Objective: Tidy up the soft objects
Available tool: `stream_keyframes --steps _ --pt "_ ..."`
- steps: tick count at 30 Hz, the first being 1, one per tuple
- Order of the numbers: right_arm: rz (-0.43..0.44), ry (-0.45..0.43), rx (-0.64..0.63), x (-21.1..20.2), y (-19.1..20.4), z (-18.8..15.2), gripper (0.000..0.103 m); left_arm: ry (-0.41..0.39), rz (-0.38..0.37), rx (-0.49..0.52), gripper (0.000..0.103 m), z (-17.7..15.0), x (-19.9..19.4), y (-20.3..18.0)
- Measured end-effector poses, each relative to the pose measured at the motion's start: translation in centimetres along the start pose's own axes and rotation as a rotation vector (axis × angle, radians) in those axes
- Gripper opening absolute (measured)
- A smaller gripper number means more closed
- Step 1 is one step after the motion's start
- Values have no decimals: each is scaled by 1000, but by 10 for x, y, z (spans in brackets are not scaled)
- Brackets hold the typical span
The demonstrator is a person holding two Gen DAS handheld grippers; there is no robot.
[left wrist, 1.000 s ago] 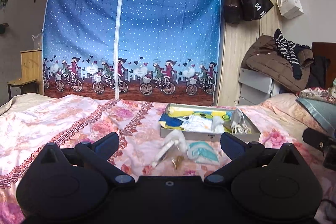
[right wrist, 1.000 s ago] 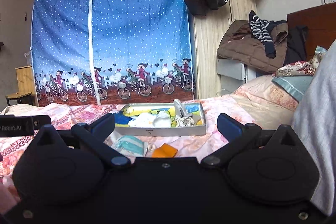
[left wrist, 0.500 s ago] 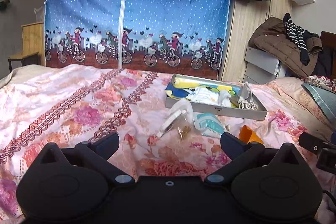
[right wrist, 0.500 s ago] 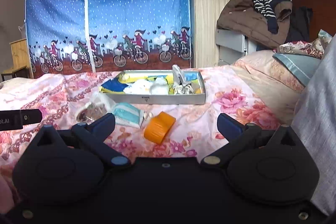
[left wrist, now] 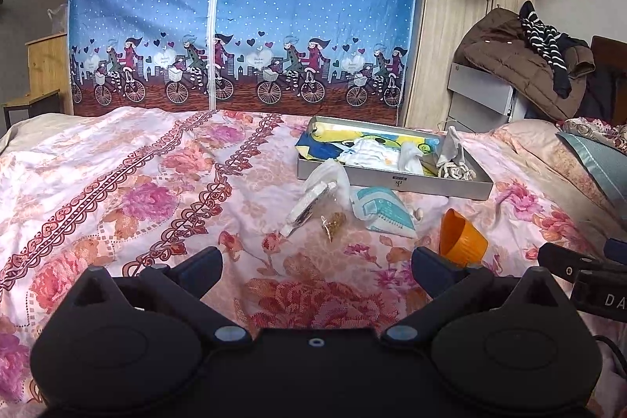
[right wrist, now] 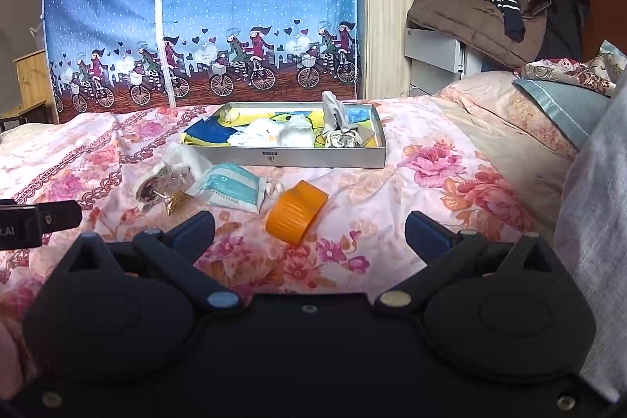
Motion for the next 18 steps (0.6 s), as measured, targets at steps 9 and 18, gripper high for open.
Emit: stream_keyframes --steps 9,18 --pt "0 2 0 -2 0 0 103 2 3 0 102 -1 1 0" --pt "2 9 -3 -4 -2 -2 103 2 3 -2 102 -1 1 0"
Point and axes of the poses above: each gripper's, at about its wrist camera, not at the fingertips, and x roughly the way its jaws point, y to its left, z to its top, the point moved 10 cm from there along x, roughly the way its jaws point, and after that the axes turned 5 degrees about z, right-handed, at the moved point
